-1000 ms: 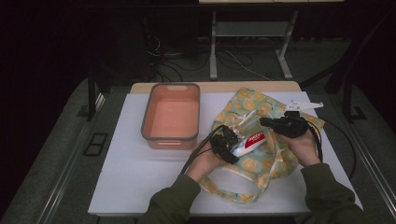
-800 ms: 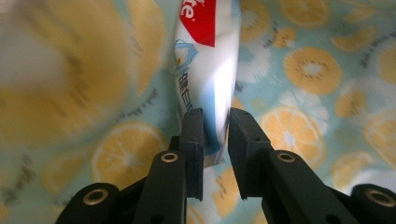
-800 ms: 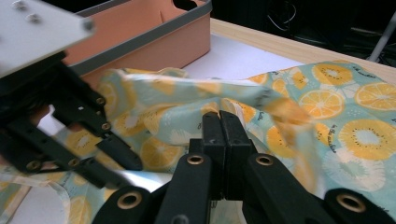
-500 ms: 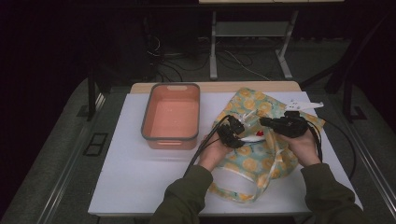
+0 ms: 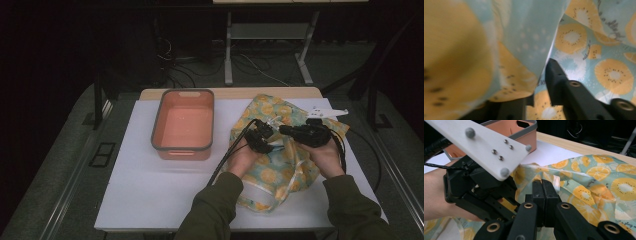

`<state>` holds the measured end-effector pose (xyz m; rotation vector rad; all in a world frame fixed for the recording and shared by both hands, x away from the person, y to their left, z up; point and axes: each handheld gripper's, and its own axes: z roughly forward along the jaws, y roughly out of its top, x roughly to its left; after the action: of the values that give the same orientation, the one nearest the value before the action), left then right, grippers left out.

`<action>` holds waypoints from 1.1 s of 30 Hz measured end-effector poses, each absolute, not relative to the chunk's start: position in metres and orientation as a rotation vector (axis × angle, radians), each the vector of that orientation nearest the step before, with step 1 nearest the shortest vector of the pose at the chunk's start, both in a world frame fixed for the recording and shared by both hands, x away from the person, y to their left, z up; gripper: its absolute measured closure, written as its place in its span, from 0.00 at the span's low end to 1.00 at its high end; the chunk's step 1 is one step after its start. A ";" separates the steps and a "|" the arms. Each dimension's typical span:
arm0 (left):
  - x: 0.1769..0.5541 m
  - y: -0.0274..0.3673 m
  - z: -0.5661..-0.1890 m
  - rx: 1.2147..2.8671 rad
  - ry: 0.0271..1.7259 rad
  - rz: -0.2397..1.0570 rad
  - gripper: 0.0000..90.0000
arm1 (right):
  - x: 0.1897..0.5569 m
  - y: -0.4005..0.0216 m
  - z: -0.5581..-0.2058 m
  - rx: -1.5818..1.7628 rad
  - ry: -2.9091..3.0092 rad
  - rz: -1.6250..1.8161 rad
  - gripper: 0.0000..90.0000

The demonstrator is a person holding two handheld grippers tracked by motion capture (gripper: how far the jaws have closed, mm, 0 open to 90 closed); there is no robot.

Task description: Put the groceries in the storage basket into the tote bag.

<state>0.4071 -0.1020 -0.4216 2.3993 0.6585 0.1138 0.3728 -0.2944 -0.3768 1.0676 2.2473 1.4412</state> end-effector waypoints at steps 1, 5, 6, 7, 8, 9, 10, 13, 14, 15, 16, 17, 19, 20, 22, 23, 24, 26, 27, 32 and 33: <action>0.406 -0.099 -0.421 2.397 0.656 0.103 0.77 | 0.373 -0.295 -0.377 1.068 2.246 1.441 1.00; 0.398 -0.084 -0.414 2.384 0.625 0.082 0.63 | 0.373 -0.297 -0.377 1.075 2.240 1.443 1.00; 0.394 -0.079 -0.413 2.381 0.616 0.079 0.61 | 0.373 -0.297 -0.377 1.074 2.240 1.442 1.00; 0.390 -0.072 -0.410 2.370 0.606 0.084 0.61 | 0.373 -0.297 -0.377 1.074 2.242 1.439 1.00; 0.388 -0.066 -0.408 2.356 0.599 0.081 0.59 | 0.373 -0.297 -0.377 1.075 2.243 1.436 1.00; 0.386 -0.062 -0.407 2.343 0.596 0.074 0.57 | 0.373 -0.296 -0.378 1.075 2.243 1.434 1.00; 0.382 -0.055 -0.404 2.317 0.589 0.055 0.56 | 0.374 -0.296 -0.378 1.077 2.244 1.434 1.00; 0.373 -0.041 -0.398 2.288 0.561 0.044 0.52 | 0.374 -0.295 -0.379 1.074 2.253 1.427 1.00; 0.368 -0.035 -0.395 2.281 0.551 0.045 0.50 | 0.374 -0.295 -0.379 1.074 2.256 1.424 1.00; 0.363 -0.030 -0.394 2.276 0.542 0.048 0.48 | 0.374 -0.294 -0.379 1.076 2.260 1.422 1.00; 0.359 -0.025 -0.393 2.275 0.531 0.050 0.47 | 0.374 -0.294 -0.379 1.079 2.264 1.420 1.00; 0.356 -0.020 -0.393 2.274 0.525 0.055 0.46 | 0.374 -0.294 -0.380 1.078 2.267 1.416 1.00; 0.349 -0.010 -0.394 2.262 0.517 0.057 0.44 | 0.374 -0.294 -0.381 1.079 2.275 1.411 1.00; 0.347 -0.006 -0.394 2.260 0.518 0.059 0.43 | 0.374 -0.294 -0.381 1.080 2.278 1.407 1.00; 0.342 0.004 -0.395 2.247 0.523 0.057 0.41 | 0.374 -0.294 -0.381 1.084 2.279 1.406 1.00; 0.340 0.008 -0.396 2.247 0.524 0.054 0.40 | 0.374 -0.294 -0.381 1.084 2.281 1.405 1.00; 0.337 0.011 -0.396 2.244 0.525 0.051 0.39 | 0.374 -0.294 -0.381 1.085 2.283 1.403 1.00; 0.331 0.019 -0.397 2.233 0.525 0.047 0.38 | 0.373 -0.294 -0.381 1.089 2.287 1.402 1.00; 0.328 0.023 -0.398 2.227 0.529 0.040 0.38 | 0.373 -0.295 -0.381 1.089 2.288 1.402 1.00; 0.315 0.041 -0.402 2.217 0.539 0.035 0.38 | 0.372 -0.297 -0.384 1.108 2.301 1.398 0.99; 0.313 0.044 -0.403 2.218 0.545 0.043 0.37 | 0.372 -0.297 -0.385 1.115 2.296 1.397 0.96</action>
<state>0.3128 0.0437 -0.4031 2.2175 0.5446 0.0428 0.3716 -0.2974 -0.3848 1.1148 2.2964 1.3967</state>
